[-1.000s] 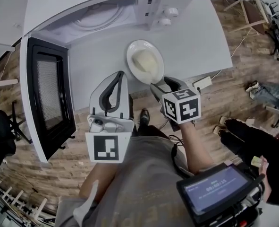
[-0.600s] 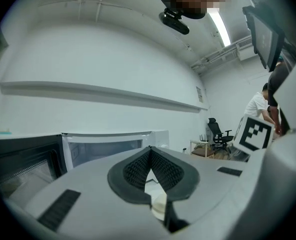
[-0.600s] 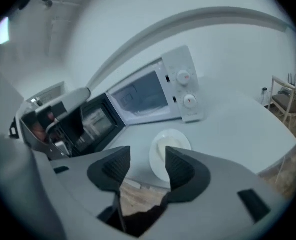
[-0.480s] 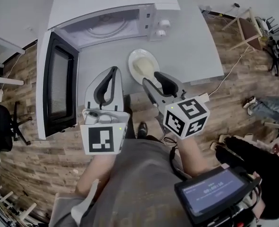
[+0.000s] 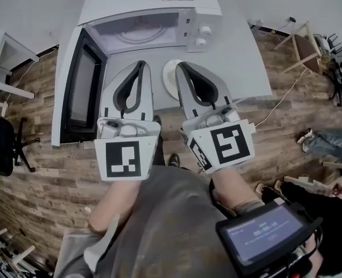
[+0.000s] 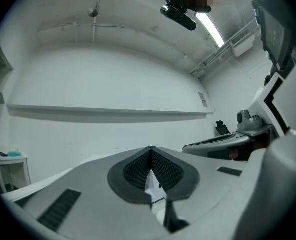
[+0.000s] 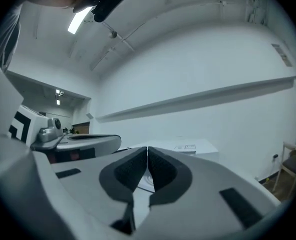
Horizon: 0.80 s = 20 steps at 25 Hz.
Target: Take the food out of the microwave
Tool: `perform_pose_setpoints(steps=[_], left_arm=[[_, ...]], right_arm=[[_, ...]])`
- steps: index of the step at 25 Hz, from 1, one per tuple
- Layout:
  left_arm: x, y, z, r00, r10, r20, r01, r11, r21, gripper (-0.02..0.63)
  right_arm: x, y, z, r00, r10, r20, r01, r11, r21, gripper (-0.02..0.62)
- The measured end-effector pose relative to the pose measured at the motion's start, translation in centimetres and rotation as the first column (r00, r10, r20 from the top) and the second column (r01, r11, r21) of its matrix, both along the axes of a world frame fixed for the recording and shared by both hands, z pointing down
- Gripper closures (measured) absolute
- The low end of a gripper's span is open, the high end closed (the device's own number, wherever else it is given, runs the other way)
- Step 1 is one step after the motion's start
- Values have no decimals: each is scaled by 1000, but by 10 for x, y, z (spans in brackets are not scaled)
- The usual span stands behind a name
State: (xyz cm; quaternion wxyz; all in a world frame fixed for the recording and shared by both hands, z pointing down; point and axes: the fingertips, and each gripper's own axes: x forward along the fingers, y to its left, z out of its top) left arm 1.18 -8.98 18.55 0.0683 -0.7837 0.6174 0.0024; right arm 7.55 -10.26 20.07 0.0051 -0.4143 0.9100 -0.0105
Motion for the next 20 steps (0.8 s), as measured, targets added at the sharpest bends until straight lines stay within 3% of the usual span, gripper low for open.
perform_pose_setpoints(steps=[10, 20], left_arm=[[-3, 9, -10, 1000, -11, 12, 11, 1000, 21, 600], [0, 7, -11, 1000, -3, 20, 2, 1000, 22, 600]], right_arm=[[3, 8, -9, 999, 34, -16, -33, 997, 65, 589], [4, 6, -11, 999, 44, 0, -44, 996, 72, 589]])
